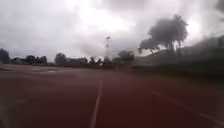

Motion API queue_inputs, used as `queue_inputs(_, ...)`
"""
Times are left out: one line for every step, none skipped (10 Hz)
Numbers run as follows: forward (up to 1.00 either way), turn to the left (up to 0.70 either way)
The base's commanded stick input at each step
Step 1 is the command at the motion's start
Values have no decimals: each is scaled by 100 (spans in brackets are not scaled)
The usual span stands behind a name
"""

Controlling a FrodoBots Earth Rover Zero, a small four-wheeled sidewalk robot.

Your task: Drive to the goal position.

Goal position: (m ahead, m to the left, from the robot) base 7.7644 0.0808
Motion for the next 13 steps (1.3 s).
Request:
queue_inputs(50,0)
queue_inputs(50,0)
queue_inputs(50,0)
queue_inputs(50,0)
queue_inputs(50,0)
queue_inputs(50,0)
queue_inputs(50,0)
queue_inputs(50,0)
queue_inputs(50,0)
queue_inputs(50,0)
queue_inputs(50,0)
queue_inputs(50,0)
queue_inputs(50,0)
